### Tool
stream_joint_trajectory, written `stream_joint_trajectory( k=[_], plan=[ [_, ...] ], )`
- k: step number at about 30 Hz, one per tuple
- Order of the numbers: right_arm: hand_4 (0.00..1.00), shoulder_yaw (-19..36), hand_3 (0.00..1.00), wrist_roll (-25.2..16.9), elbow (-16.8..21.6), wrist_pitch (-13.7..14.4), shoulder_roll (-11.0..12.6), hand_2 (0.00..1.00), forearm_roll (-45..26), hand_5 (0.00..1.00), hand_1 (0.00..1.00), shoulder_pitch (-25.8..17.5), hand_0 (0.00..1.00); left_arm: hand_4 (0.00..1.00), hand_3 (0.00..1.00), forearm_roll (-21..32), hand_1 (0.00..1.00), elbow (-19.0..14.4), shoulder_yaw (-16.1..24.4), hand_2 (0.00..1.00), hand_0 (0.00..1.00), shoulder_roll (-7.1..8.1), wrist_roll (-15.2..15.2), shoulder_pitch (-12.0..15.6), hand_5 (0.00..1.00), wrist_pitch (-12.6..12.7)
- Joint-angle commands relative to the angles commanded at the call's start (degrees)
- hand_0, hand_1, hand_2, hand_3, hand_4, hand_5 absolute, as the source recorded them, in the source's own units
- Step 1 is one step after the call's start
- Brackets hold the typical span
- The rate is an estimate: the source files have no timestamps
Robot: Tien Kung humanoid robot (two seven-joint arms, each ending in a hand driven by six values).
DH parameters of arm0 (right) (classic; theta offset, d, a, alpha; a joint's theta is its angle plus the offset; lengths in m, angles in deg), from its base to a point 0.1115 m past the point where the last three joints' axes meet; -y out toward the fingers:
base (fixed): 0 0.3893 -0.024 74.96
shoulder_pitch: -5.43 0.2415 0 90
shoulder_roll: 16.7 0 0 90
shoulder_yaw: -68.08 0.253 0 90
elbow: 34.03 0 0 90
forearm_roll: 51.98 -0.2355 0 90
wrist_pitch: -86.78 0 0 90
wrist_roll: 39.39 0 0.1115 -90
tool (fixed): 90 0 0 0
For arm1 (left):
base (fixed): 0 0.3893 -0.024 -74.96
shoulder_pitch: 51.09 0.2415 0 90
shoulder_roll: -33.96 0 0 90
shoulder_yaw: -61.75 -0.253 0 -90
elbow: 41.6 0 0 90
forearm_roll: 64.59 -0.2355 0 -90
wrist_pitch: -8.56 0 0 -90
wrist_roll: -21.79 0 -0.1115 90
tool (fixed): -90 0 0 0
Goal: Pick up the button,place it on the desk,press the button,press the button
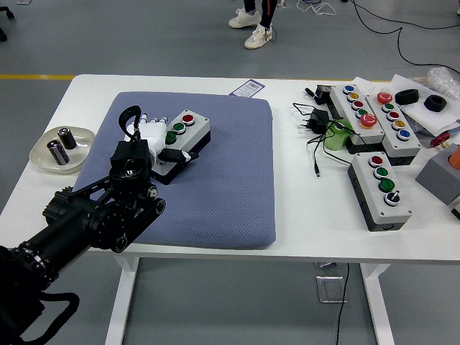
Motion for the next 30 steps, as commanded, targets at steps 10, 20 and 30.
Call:
stream_joint_trajectory(
  k=[10,20,30],
  plan=[
    [0.180,0.0,0.576,0.0,0.0,0.0,0.1,0.701,0.2,0.112,0.684,0.2,0.745,0.971,0.687,-0.8,0.609,2.5,-1.9,0.664,0.434,0.00,-0.6,-1.9,0.267,-1.7],
    [0.179,0.3,0.576,0.0,0.0,0.0,0.2,0.702,0.5,0.113,0.683,0.2,0.745,0.919,0.527,0.0,0.476,3.5,-2.5,0.461,0.441,0.00,3.9,-1.8,0.078,-1.9],
    [0.179,0.4,0.576,0.0,0.0,0.0,0.3,0.702,0.6,0.112,0.682,0.2,0.744,0.895,0.434,0.2,0.287,5.7,-3.6,0.327,0.201,0.00,7.2,-1.3,0.002,-0.8]
  ],
)
